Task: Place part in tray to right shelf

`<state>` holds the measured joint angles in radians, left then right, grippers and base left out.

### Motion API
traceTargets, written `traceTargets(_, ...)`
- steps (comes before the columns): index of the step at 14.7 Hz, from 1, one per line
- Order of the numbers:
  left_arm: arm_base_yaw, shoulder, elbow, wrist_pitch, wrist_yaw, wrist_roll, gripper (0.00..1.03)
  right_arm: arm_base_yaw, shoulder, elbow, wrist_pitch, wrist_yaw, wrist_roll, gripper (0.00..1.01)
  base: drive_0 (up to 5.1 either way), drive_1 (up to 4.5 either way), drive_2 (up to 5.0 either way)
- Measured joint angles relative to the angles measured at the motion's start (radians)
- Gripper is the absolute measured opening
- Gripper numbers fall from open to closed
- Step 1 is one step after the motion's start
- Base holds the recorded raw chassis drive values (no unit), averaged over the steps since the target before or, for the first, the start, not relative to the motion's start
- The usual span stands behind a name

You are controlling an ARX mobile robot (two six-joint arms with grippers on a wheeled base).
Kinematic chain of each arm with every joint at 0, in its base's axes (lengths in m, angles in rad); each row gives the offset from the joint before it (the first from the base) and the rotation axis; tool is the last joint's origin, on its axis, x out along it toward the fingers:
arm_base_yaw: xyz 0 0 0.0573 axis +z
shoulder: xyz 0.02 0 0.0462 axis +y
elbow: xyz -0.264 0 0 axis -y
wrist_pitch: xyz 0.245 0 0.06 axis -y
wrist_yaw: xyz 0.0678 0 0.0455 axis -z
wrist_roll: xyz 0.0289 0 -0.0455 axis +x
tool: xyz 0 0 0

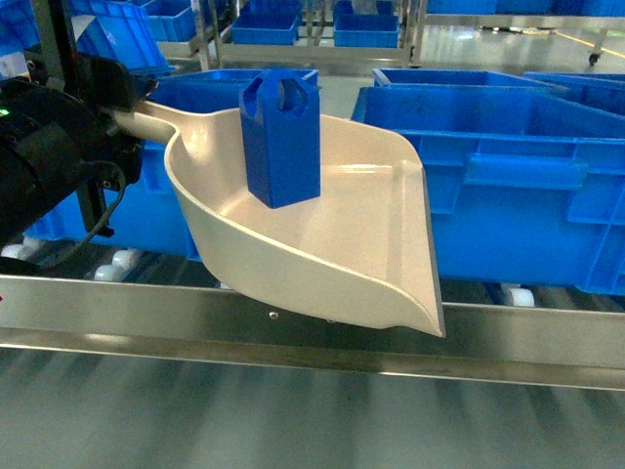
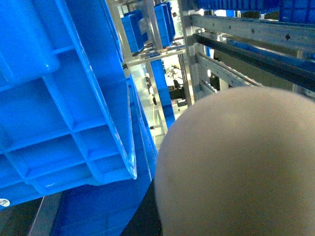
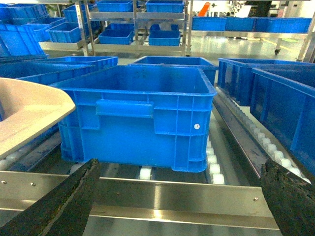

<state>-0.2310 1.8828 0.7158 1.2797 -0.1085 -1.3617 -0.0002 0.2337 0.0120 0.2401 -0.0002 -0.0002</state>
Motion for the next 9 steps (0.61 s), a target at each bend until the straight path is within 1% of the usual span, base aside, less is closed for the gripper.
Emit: traceTargets(9,0.000,0.000,0.000,0.000,0.000,0.000,0.12,0.000,0.000,0.000,0.000,0.000,0.000,0.98,0.0,0.00,0.0)
